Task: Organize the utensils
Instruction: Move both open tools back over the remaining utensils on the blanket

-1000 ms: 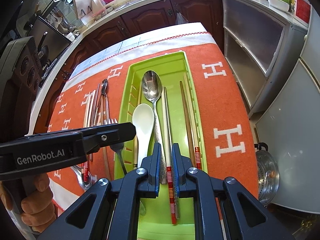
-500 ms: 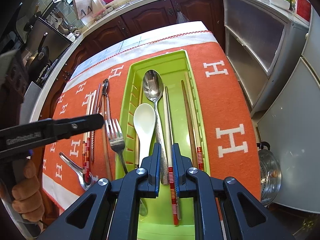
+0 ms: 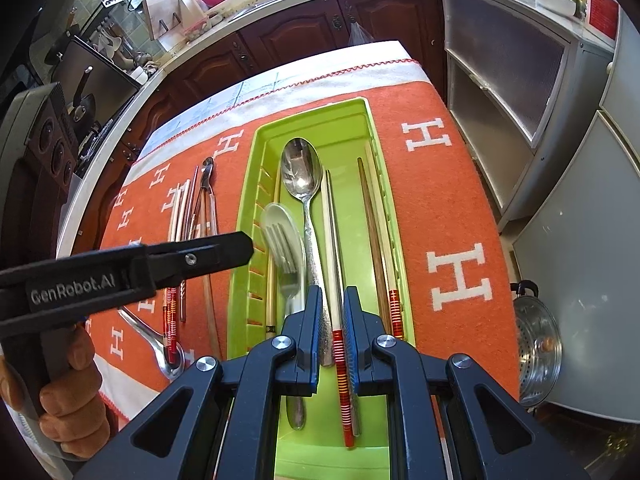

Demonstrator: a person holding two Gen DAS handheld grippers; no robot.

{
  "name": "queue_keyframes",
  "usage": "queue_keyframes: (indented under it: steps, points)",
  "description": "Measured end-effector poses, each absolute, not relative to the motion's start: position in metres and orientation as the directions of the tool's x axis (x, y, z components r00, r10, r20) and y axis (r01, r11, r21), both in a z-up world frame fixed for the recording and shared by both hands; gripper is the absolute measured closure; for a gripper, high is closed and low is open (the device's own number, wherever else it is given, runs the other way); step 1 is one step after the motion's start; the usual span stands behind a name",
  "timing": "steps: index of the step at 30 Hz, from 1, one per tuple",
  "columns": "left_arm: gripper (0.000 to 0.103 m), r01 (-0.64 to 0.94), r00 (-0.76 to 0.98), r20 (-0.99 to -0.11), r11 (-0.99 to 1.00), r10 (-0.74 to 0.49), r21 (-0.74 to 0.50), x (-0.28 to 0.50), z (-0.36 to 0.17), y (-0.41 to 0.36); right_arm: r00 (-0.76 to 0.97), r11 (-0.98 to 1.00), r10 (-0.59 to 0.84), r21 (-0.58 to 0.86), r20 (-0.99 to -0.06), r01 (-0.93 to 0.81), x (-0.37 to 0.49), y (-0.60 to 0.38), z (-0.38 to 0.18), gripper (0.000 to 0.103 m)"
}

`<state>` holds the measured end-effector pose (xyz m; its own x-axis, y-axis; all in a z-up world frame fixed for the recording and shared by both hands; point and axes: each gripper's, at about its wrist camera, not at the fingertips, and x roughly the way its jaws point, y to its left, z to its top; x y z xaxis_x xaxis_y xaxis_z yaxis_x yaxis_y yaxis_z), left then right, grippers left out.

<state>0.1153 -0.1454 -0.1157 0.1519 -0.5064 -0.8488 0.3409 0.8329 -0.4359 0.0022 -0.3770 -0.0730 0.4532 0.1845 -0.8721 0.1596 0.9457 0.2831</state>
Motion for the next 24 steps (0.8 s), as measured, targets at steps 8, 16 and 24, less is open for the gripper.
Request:
queue_keyframes:
  steps: [8, 16, 24]
  points:
    - [0.079, 0.349, 0.182, -0.866, 0.854, -0.465, -0.385, 0.107, -0.114, -0.126, 0.449, 0.951, 0.183, 0.274, -0.875, 0.145, 0.004, -0.368, -0.071, 0.092]
    - [0.079, 0.342, 0.217, -0.88, 0.877, -0.424, -0.338, 0.09, -0.106, -0.073, 0.435, 0.96, 0.194, 0.263, -0.879, 0.102, 0.009, -0.347, -0.067, 0.092]
    - [0.079, 0.284, 0.275, -0.871, 0.9, -0.407, -0.33, 0.072, -0.09, 0.009, 0.421, 0.961, 0.236, 0.273, -0.876, 0.031, 0.017, -0.31, -0.059, 0.092]
